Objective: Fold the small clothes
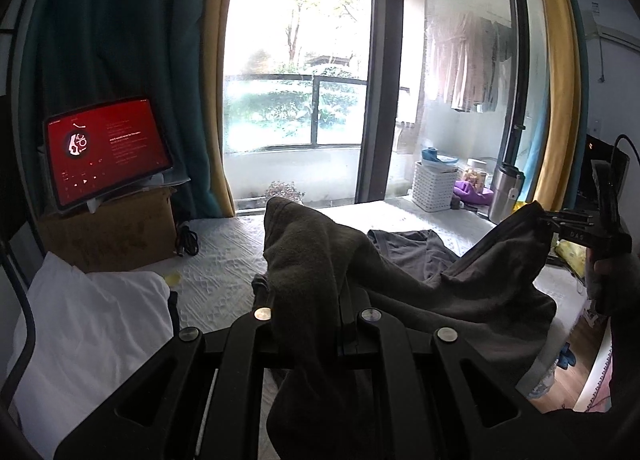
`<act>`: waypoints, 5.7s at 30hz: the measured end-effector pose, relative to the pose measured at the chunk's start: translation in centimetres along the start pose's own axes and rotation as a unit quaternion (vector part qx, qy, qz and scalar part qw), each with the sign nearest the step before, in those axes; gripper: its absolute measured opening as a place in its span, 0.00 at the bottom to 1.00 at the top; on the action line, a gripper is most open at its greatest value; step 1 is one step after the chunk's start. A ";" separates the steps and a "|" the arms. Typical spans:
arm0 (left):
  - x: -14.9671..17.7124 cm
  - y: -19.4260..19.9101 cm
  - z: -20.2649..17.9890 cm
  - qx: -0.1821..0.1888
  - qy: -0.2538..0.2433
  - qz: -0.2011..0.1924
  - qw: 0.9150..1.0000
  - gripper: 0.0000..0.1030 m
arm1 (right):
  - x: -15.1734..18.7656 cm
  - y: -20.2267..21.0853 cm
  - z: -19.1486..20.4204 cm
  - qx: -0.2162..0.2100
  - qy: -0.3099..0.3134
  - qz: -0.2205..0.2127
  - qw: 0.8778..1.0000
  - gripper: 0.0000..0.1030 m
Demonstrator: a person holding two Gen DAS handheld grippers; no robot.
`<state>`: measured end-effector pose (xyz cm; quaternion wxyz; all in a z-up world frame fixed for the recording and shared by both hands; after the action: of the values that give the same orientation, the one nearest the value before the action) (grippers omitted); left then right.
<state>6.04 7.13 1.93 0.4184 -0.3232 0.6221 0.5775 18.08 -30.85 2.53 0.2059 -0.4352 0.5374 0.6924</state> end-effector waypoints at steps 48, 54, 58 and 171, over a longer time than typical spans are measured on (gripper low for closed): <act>-2.7 -16.2 5.9 -0.054 0.028 0.073 0.995 0.10 | -8.1 -17.7 -6.2 0.000 -0.044 0.035 0.998 0.10; -1.4 -18.6 7.5 -0.073 0.039 0.101 0.991 0.10 | -8.2 -21.1 -6.5 -0.001 -0.049 0.051 0.997 0.10; 0.0 -20.7 8.2 -0.074 0.045 0.135 0.987 0.10 | -7.5 -23.6 -6.7 0.001 -0.054 0.071 0.996 0.10; 14.2 -4.2 0.0 -0.012 0.053 0.222 0.974 0.29 | 8.8 -7.1 -5.7 0.131 -0.101 0.121 0.979 0.76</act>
<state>3.47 7.80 -12.68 0.2422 -0.2124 0.6925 0.6455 20.90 -35.28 -8.99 0.2286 -0.2642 0.6486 0.6762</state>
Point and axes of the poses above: each gripper's, at about its wrist camera, not at the fingertips, and y roughly against the way its jaws point, z to its left, x to its underside, the point moved 1 cm from there along -y, roughly the way its jaws point, and after that the axes turned 5 degrees about -y, right-handed, at the moved point
